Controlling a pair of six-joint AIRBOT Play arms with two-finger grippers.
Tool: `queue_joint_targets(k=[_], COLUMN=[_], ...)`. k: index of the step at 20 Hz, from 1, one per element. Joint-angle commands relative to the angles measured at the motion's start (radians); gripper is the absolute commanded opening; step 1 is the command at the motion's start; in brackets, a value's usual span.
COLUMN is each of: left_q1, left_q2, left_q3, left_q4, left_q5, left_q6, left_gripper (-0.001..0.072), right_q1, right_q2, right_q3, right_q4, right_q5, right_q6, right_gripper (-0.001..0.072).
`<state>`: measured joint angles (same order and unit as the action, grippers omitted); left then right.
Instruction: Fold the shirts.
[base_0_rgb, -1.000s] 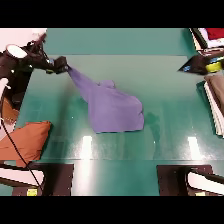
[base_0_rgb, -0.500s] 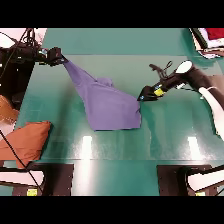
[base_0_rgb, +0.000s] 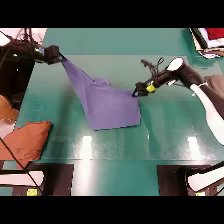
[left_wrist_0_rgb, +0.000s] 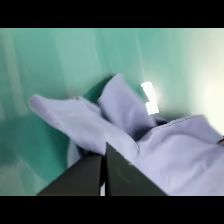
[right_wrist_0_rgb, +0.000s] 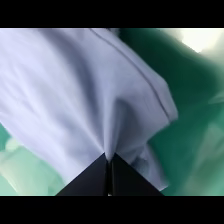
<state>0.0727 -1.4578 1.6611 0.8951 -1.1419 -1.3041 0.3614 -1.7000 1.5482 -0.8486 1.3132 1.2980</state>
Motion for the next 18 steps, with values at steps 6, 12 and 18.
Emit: queue_joint_targets(k=[6,12,18], left_q1=[0.000,0.000,0.000], left_q2=[0.352,0.542,0.513], left_q3=[0.396,0.445,0.411], left_q4=[0.043,0.039,0.021], left_q5=[0.037,0.203,0.244], left_q6=[-0.006,-0.005,-0.005], left_gripper=[0.0019,0.0019,0.0019], right_q1=[-0.101,-0.130,-0.129], right_q2=[0.412,0.680,0.706], right_q3=[0.293,0.327,0.326], right_q4=[-0.138,-0.312,-0.411], right_q5=[-0.001,0.000,0.024], right_q6=[0.004,0.097,0.175], right_gripper=[0.0015,0.0015,0.0015])
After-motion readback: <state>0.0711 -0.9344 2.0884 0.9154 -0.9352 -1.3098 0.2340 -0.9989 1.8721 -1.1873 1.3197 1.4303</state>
